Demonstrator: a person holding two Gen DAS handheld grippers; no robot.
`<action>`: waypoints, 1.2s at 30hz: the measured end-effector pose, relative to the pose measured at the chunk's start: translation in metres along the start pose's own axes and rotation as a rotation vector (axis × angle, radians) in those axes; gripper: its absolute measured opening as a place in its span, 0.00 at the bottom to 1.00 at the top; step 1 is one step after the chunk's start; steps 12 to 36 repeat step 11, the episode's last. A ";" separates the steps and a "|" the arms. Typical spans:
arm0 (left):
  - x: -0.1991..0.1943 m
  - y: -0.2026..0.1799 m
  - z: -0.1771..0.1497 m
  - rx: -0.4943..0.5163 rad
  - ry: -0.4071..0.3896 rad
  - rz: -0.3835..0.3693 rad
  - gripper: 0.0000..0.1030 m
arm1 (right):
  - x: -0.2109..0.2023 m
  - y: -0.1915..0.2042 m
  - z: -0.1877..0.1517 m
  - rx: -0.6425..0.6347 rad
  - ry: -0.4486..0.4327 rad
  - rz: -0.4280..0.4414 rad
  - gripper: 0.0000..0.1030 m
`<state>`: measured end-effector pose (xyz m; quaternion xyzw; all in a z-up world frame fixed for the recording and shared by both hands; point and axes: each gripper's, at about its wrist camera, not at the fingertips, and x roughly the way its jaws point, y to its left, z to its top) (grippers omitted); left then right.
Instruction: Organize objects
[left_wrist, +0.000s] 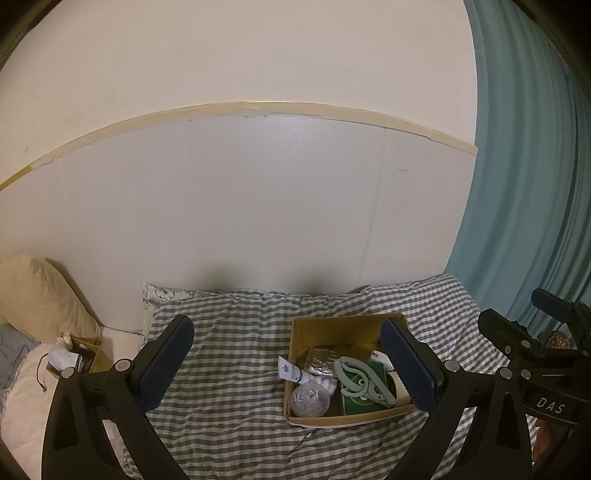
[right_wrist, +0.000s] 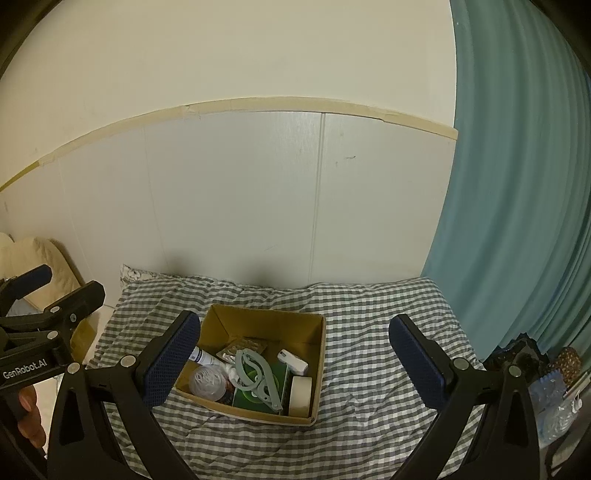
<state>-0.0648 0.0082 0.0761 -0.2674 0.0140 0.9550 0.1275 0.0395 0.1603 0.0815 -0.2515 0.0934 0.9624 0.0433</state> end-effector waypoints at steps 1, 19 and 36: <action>0.000 0.000 0.000 0.000 0.000 0.000 1.00 | 0.000 0.000 0.000 -0.001 0.001 0.000 1.00; -0.001 0.000 0.001 0.001 -0.011 0.002 1.00 | 0.002 0.000 0.000 -0.004 0.006 -0.001 1.00; -0.001 0.000 0.001 0.001 -0.011 0.002 1.00 | 0.002 0.000 0.000 -0.004 0.006 -0.001 1.00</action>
